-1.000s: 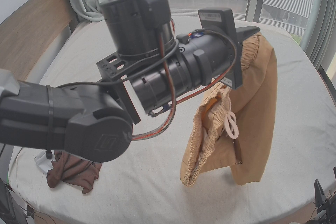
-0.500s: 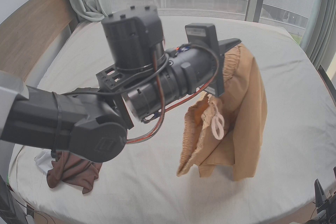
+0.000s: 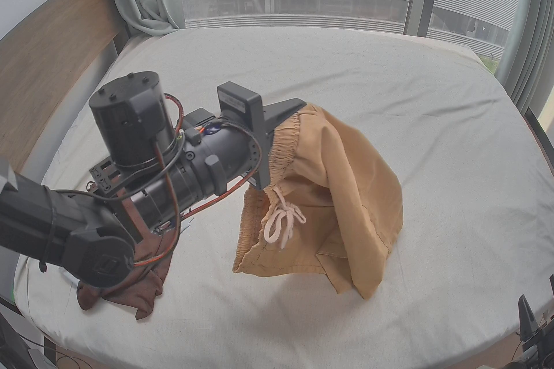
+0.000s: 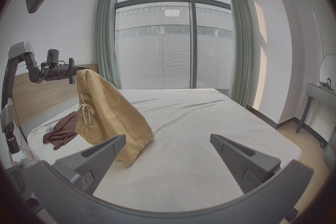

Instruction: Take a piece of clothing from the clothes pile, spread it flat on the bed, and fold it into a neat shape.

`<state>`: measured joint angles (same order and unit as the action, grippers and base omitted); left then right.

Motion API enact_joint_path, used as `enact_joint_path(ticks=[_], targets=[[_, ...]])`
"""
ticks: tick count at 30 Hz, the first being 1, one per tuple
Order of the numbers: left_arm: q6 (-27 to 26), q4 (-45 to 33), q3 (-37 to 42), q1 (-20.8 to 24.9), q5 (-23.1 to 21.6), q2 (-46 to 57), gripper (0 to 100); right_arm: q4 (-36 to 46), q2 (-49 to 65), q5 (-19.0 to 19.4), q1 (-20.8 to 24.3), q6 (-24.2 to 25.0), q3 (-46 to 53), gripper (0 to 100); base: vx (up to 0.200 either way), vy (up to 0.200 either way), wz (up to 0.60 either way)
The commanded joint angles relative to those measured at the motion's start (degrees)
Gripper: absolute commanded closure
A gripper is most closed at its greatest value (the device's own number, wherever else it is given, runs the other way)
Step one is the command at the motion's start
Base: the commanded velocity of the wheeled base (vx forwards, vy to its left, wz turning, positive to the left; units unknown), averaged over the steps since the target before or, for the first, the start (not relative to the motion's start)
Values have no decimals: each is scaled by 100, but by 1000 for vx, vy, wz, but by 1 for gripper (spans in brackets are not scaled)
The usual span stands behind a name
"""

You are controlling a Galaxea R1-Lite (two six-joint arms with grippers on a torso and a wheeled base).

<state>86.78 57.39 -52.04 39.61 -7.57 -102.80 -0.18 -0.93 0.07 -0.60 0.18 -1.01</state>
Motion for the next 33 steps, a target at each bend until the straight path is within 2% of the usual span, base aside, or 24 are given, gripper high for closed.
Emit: enact_joint_path(ticks=[1,5,8,10,13,22,30,33], targets=[[-338,378,467,-269,80,120,100,1,49,1,7,-1,101,0,0,0,0],[-417,668,766,-401,98,147,100,1,49,1,7,-9,101,0,0,0,0],[-742,984,1144,-533,159,147,100,-8,49,1,7,-18,101,0,0,0,0],[-1269,1353,1671,-612,159,129,100,-8,49,1,7,-18,101,0,0,0,0],[-1665,1802,2137,-709,115,59,100,-8,49,-7,7,-18,101,0,0,0,0],[-2008,3120,2717,-999,80,-671,100,-8,49,1,7,-27,101,0,0,0,0],[-2359,3155,2778,-1139,-104,-697,100,-8,49,-7,7,-27,101,0,0,0,0],[-2825,3155,2796,-1377,-324,-732,100,1,49,-7,7,-27,101,0,0,0,0]])
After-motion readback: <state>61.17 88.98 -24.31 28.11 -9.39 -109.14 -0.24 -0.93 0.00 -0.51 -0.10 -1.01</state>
